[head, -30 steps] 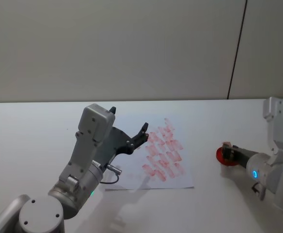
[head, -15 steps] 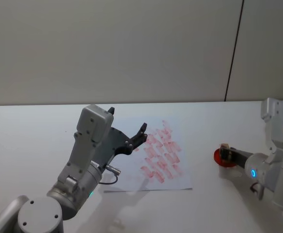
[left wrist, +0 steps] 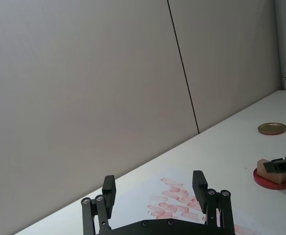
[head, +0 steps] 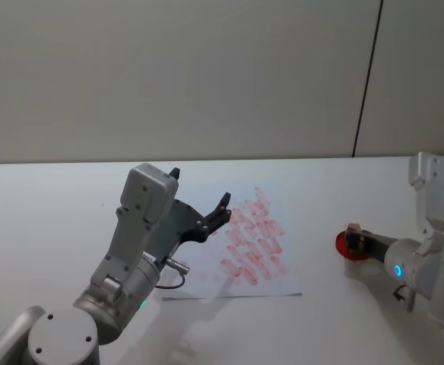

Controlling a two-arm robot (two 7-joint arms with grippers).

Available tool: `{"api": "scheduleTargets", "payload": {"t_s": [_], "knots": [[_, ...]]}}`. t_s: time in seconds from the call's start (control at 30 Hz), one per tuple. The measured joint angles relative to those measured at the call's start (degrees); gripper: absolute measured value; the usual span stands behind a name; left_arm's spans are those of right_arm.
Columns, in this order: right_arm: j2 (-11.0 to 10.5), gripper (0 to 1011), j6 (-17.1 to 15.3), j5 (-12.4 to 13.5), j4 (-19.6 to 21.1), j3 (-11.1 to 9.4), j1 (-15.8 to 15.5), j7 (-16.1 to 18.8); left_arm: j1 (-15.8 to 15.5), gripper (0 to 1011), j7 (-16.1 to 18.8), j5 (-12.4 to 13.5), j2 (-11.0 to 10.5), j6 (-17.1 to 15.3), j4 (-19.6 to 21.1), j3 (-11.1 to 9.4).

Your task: Use the one hand to pick up the stamp and affix it onto the A4 paper.

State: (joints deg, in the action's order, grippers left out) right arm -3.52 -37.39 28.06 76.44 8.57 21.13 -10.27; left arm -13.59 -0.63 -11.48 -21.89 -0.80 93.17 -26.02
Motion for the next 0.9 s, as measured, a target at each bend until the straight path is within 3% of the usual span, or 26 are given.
{"api": "scheduleTargets", "payload": {"t_s": [0.47, 0.9], "knots": [[-0.34, 223, 3.15, -4.36, 4.98, 1.06, -1.56, 1.72, 0.00, 993, 0.00, 0.00, 0.00, 0.00, 0.00, 0.00], [-0.29, 224, 9.47, -10.97, 9.76, 3.14, -2.06, 7.46, 0.00, 993, 0.00, 0.00, 0.00, 0.00, 0.00, 0.00]]}}
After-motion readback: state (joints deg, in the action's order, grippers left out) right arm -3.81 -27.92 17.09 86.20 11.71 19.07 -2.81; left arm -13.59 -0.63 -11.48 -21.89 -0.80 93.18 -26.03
